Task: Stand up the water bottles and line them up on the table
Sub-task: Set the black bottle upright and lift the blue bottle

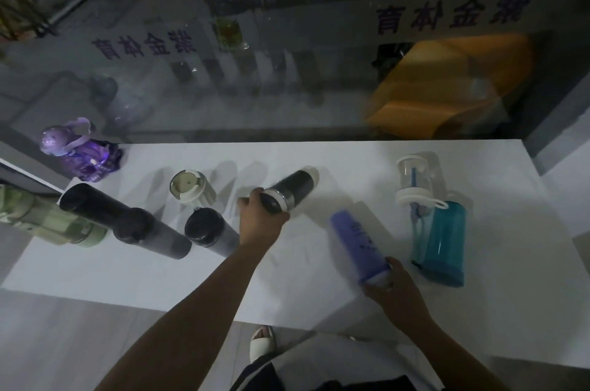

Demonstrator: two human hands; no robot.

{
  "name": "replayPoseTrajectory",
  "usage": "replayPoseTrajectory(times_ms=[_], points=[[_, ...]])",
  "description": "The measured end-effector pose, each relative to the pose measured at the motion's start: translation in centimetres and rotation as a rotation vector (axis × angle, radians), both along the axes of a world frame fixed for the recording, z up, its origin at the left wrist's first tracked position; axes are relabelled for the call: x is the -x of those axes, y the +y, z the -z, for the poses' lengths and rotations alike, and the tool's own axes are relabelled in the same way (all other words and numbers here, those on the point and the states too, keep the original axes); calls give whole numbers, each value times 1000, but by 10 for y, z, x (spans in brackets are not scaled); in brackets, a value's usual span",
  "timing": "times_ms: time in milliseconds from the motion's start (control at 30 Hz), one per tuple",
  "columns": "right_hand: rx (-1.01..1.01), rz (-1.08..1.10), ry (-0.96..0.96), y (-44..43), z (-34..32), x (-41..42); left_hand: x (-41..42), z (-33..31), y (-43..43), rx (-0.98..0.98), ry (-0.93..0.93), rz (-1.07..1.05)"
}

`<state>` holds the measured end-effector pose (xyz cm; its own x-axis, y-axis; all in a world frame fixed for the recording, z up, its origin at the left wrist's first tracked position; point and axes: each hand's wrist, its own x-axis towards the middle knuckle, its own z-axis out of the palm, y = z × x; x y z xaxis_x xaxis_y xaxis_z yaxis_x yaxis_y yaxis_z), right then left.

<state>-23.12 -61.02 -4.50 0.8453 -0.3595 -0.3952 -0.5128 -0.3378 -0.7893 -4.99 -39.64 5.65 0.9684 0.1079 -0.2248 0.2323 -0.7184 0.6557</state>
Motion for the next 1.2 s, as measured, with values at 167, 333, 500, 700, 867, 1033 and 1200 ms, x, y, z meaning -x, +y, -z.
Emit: replayPoseTrajectory(times_ms=[167,333,500,700,867,1033,1200], points=[[32,19,10,-5,6,1,-28,-30,-5,-102,-44,119],[50,12,26,-8,2,5,-54,-58,-15,-283,46,261],[22,45,40,-11,8,11,-67,-68,-22,-439,148,394],[-18,59,38,-9,-4,13,-69,-63,-26,-451,152,452],[1,75,30,-6,-9,15,-64,-67,-26,-436,183,475],[35,59,37,-1,-10,16,-34,-78,-25,-362,-136,473],[70,88,65,8,-6,15,44,-34,-9,37,-489,439]])
